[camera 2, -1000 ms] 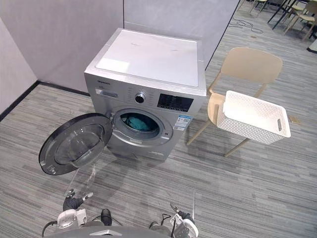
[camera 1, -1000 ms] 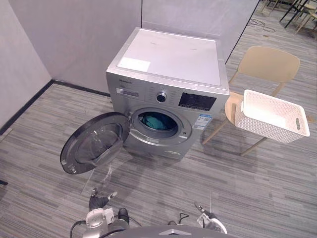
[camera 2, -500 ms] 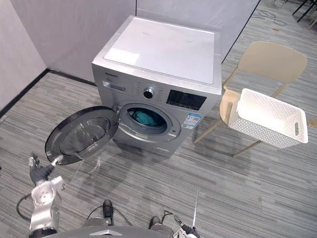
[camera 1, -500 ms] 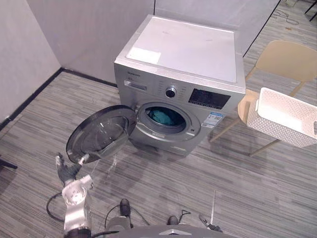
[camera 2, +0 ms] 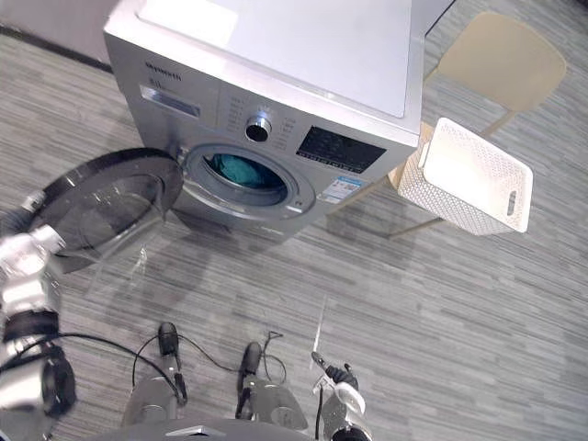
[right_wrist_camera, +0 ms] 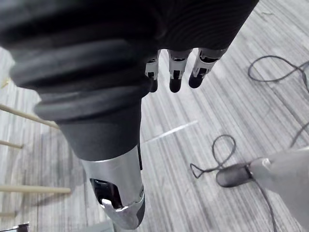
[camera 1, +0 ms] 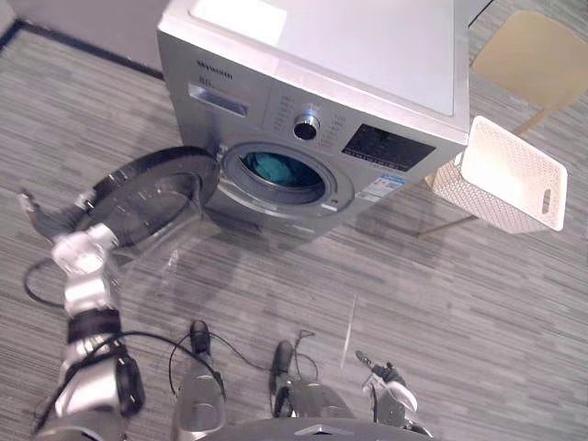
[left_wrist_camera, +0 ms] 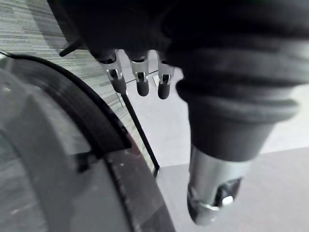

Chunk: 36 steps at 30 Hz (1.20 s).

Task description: Pick up the laundry basket with both hands and put the clothes into the washing machine.

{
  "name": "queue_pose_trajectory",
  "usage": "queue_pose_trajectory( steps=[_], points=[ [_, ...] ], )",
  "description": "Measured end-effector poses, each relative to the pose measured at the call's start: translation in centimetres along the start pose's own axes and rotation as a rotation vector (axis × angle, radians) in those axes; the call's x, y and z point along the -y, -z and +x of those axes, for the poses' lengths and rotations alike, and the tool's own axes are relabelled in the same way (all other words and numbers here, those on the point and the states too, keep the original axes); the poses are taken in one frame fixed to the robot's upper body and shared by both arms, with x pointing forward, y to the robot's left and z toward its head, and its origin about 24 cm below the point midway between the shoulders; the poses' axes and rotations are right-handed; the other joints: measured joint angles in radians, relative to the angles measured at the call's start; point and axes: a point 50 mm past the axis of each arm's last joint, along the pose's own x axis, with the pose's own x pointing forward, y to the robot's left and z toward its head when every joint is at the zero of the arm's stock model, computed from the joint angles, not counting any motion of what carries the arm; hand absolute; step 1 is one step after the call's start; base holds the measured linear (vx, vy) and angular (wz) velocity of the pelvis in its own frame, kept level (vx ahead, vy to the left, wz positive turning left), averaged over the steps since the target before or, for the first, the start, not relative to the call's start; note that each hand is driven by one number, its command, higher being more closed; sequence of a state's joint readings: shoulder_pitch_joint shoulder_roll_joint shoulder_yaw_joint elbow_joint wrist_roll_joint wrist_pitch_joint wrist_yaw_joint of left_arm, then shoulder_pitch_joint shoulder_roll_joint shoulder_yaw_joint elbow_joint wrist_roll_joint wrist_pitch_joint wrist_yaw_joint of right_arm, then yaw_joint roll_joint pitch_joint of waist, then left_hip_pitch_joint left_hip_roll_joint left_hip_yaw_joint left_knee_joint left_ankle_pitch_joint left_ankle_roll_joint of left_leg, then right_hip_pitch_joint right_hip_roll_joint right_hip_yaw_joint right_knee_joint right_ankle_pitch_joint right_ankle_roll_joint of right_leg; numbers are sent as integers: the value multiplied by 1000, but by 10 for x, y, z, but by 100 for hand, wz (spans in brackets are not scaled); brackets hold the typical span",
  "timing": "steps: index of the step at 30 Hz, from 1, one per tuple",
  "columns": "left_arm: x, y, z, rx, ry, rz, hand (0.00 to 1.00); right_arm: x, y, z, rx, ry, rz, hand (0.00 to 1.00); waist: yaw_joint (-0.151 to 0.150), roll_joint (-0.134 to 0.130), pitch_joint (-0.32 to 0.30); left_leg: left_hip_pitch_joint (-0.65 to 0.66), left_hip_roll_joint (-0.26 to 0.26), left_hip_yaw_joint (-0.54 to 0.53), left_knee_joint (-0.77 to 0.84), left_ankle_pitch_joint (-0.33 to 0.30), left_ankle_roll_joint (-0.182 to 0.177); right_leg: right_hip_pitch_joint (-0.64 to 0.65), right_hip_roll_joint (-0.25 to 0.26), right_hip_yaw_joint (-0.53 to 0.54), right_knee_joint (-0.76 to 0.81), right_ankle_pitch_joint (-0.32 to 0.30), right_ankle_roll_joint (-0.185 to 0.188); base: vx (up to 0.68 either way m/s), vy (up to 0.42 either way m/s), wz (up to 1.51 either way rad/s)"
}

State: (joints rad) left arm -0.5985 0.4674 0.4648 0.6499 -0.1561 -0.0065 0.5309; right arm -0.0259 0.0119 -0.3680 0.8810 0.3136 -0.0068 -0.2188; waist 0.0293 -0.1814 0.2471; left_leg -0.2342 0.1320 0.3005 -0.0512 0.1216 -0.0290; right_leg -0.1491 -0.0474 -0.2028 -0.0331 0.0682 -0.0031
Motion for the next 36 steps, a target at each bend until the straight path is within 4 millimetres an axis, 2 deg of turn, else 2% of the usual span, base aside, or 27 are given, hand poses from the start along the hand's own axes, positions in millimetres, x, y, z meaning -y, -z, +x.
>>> queue_pose_trajectory(
  steps=[1, 3, 5, 8, 11, 12, 14, 16, 17, 19, 20, 22, 23, 24, 26, 27, 29, 30, 31, 34, 36],
  points=[
    [2, -15, 11, 14, -8, -14, 0, -2, -1, 0, 5, -9, -4, 0, 0, -14, 16, -8, 1, 0, 3, 0, 0, -4, 1, 1, -8, 6, 2, -42, 11, -8],
    [6, -31, 21, 22, -10, -27, 0, -3, -3, 0, 15, -12, 2, 0, 0, -29, 26, -36, 4, -1, 14, 0, 0, -26, 1, 2, -16, 21, 3, -33, 14, -6],
    [6, -36, 25, 15, -12, -40, 0, -7, -6, 1, 26, -27, -14, 0, -3, -36, 48, -42, 4, -1, 17, 0, 1, -27, 1, 3, -27, 34, 2, -24, 30, -4],
    [7, -28, 24, -2, 3, -13, 0, -8, -4, 1, 16, -32, -5, 0, -1, -39, 66, -42, 3, -2, 18, 0, 2, -25, 0, 3, -30, 41, 4, -18, 30, 0],
    [2, -2, 16, -51, 14, 37, 0, -6, 1, 1, -10, -21, -4, 0, -1, -38, 67, -37, 1, -1, 19, 0, 2, -23, -1, 0, -27, 41, 4, 3, 11, 0],
    [-2, 14, 10, -78, 23, 74, 0, -5, 3, 1, -19, -16, -5, 0, -1, -34, 70, -28, 0, -1, 19, 0, 2, -18, -4, -1, -20, 41, 4, 5, 45, 1],
    [-4, 44, -6, -132, 68, 128, 0, -3, 6, 1, -31, -6, -3, 0, 0, -25, 76, -1, -8, -1, 16, 0, 2, 6, -11, -2, -16, 41, 5, 5, 65, 2],
    [-4, 96, -43, -253, 173, 219, 0, 0, 8, 2, -45, 6, -1, 0, 2, -2, 78, 39, -25, -1, 5, -3, 1, 35, -30, -3, -6, 25, 27, -10, 77, 1],
    [-3, 110, -54, -296, 208, 233, 0, 1, 8, 2, -48, 8, -1, 0, 2, 6, 77, 48, -30, -1, -3, -3, 1, 39, -36, -3, -2, 16, 41, -21, 95, -1],
    [2, 161, -110, -470, 369, 309, 0, -1, 8, 2, -59, 9, 11, 0, -4, 21, 75, 71, -56, 2, -25, -2, 3, 45, -61, -3, 12, -19, 81, -44, 105, -3],
    [2, 172, -125, -515, 416, 338, 0, -1, 9, 2, -66, 10, 13, 0, -7, 22, 75, 74, -62, 4, -25, -3, 2, 47, -69, -3, 14, -28, 88, -47, 100, -1],
    [0, 209, -182, -683, 588, 455, 0, -6, 14, 0, -83, 0, 20, 0, -29, 26, 69, 82, -75, 9, -25, -9, 3, 49, -84, 0, 26, -45, 103, -32, 89, 1],
    [0, 216, -197, -719, 640, 478, 0, -7, 16, -1, -88, -3, 23, 0, -33, 28, 68, 86, -76, 15, -25, -9, 3, 49, -85, 1, 28, -45, 103, -24, 69, -11],
    [0, 225, -223, -762, 741, 519, 0, -8, 21, -2, -102, -6, 26, 0, -34, 30, 67, 97, -76, 31, -25, -9, 3, 53, -87, 10, 30, -45, 103, -21, 45, -15],
    [8, 230, -258, -773, 930, 579, 0, -3, 28, -5, -122, 7, 27, 0, -36, 50, 46, 112, -77, 41, -26, -10, 4, 64, -85, 26, 30, -46, 103, -20, 27, -14],
    [10, 230, -265, -766, 981, 594, 0, 1, 29, -5, -123, 16, 24, 0, -37, 59, 31, 113, -77, 48, -26, -11, 5, 64, -85, 28, 30, -48, 102, -6, 11, -14],
    [28, 221, -286, -701, 1146, 574, 0, 19, 36, -6, -137, 59, 21, 0, -46, 107, -31, 124, -78, 59, -27, -16, 6, 65, -84, 42, 28, -54, 108, 13, -1, -19],
    [30, 220, -286, -694, 1156, 568, 0, 21, 36, -6, -138, 64, 23, 0, -48, 112, -34, 127, -78, 61, -27, -18, 6, 66, -84, 45, 28, -55, 109, 12, -9, -24],
    [36, 216, -287, -667, 1185, 551, 0, 28, 37, -6, -143, 85, 38, 0, -49, 131, -46, 143, -77, 69, -32, -21, 6, 78, -83, 57, 23, -58, 112, -1, -7, -19],
    [39, 215, -283, -632, 1202, 578, 0, 45, 45, -8, -172, 126, 64, 0, -68, 163, -82, 153, -72, 82, -32, -24, 6, 84, -78, 65, 10, -61, 122, 9, -23, -18],
    [34, 218, -275, -628, 1185, 612, 0, 50, 46, -8, -180, 147, 80, 0, -73, 165, -83, 163, -67, 85, -32, -24, 6, 95, -71, 73, 1, -60, 124, 25, -37, -10]
  ],
)
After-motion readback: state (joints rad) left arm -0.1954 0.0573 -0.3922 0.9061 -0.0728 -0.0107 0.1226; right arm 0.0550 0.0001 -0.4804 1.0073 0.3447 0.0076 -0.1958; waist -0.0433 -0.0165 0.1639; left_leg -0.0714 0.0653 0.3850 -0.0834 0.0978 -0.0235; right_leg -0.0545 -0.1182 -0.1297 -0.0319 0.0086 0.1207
